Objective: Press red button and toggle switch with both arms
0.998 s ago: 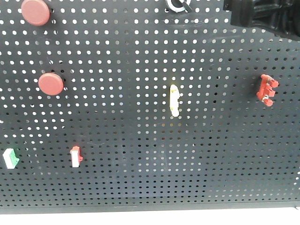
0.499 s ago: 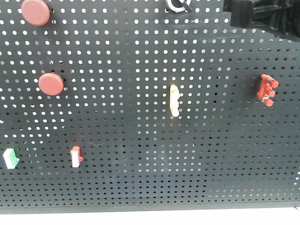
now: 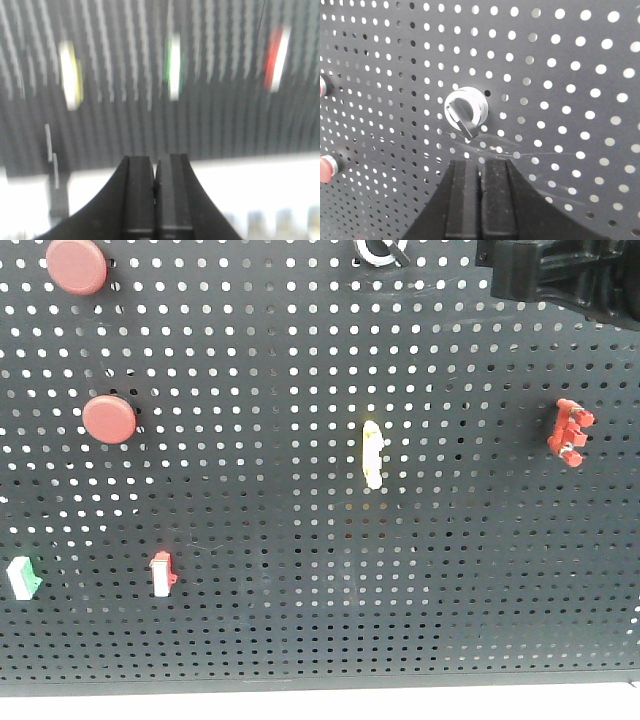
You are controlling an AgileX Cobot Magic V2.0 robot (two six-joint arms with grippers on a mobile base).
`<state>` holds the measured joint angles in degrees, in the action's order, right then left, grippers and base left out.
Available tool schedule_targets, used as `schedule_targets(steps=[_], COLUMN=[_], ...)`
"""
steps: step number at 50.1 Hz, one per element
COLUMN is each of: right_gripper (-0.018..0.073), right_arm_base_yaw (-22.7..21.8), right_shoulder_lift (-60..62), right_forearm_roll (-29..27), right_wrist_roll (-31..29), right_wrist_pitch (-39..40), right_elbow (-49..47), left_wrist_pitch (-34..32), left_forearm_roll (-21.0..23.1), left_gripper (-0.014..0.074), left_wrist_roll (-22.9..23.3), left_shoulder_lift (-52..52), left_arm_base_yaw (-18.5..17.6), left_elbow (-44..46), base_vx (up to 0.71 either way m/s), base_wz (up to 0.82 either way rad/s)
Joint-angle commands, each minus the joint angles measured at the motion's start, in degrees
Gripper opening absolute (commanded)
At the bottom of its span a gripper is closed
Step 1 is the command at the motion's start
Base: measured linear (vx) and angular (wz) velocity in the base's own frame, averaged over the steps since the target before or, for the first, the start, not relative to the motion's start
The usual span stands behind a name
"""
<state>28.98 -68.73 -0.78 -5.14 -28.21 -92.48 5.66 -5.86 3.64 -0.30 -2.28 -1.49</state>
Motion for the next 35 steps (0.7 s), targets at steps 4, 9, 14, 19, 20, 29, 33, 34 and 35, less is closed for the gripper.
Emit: schedule_targets(steps=[4,9,14,19,20,29,33,34,35], right_gripper=[-0.0003,-0.0003,-0.0003,-0.0003,-0.0003,-0.0003,-0.0003,-0.0003,-0.0003], right_arm_base_yaw=[0.02,0.02,0.02,0.02,0.02,0.02,0.02,0.02,0.02], right_shoulder_lift=[0.7,0.7,0.7,0.7,0.7,0.7,0.7,0.7,0.7], right_forearm_roll=[0.29,0.29,0.29,0.29,0.29,0.29,0.29,0.29,0.29], right_wrist_roll=[-0.31,-0.31,-0.31,-0.31,-0.31,-0.31,-0.31,-0.31,-0.31], right_wrist_pitch=[4.16,3.83,3.83,3.83,3.83,3.83,3.83,3.83,3.83], right_elbow=[-1.73,-1.73,-1.73,-1.73,-1.73,-1.73,-1.73,-1.73,-1.73], left_wrist_pitch=[-2.52,-2.43,-2.43,-2.43,-2.43,-2.43,-2.43,-2.43,-2.43], left_forearm_roll=[1.12,1.12,1.07,1.07,1.07,1.07,1.07,1.07,1.07], left_gripper=[0.0001,0.0001,0.0001,0.0001,0.0001,0.0001,0.0001,0.0001,0.0001], left_wrist_roll=[0.38,0.38,0.38,0.38,0.38,0.38,0.38,0.38,0.38], left_shoulder_lift=[-0.76,-0.7,-0.7,-0.7,-0.7,-0.7,-0.7,-0.7,-0.7], left_arm_base_yaw=[-0.03,-0.03,-0.03,-0.03,-0.03,-0.03,-0.03,-0.03,-0.03], left_elbow=[-1.61,-1.61,-1.61,-1.61,-1.61,-1.61,-1.61,-1.61,-1.61], base_vx=[0.0,0.0,0.0,0.0,0.0,0.0,0.0,0.0,0.0], base_wz=[0.0,0.0,0.0,0.0,0.0,0.0,0.0,0.0,0.0])
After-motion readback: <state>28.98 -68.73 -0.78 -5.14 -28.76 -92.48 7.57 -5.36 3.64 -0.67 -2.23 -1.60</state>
